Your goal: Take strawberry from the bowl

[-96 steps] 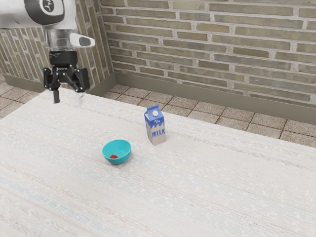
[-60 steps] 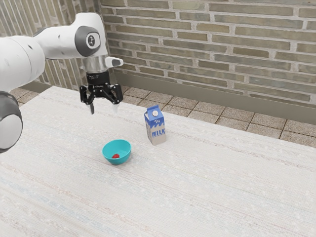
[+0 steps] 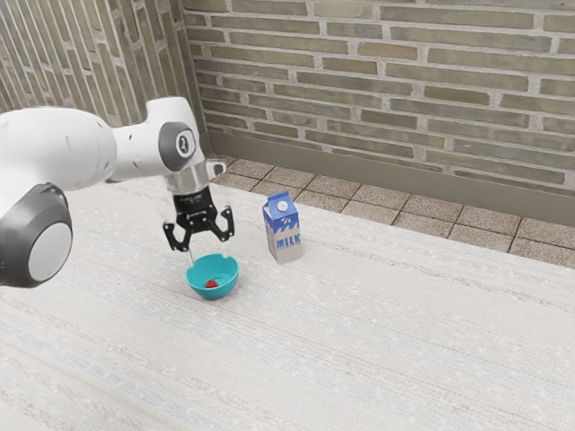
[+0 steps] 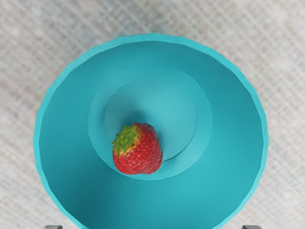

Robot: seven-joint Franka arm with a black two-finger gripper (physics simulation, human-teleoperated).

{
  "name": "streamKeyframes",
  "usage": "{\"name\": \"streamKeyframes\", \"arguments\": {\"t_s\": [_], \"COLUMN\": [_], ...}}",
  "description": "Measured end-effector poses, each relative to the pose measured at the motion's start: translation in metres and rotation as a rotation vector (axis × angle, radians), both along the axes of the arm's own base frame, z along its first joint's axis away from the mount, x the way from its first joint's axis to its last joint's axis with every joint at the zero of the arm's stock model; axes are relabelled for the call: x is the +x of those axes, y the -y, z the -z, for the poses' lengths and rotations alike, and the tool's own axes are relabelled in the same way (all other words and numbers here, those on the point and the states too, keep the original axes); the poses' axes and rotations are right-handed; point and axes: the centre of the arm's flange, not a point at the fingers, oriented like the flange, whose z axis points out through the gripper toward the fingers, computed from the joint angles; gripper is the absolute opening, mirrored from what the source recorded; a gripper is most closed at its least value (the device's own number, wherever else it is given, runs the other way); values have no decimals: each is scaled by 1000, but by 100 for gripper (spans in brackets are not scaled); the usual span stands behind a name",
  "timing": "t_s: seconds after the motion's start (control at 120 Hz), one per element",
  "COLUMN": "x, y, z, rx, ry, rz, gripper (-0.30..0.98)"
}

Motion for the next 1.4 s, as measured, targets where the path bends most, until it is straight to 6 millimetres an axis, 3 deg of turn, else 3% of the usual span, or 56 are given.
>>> {"name": "streamKeyframes", "arguments": {"t_s": [0.333,1.042,1.3,1.4], "x": [5,5,6,8], "y": [0,4,4,5], "z": [47,71,70,35], "rx": [48,89,91,82], "ry": [-67,-44,-42,5], "rz": [-144,-177,-174,-165], "gripper": [35,21,9,7]}}
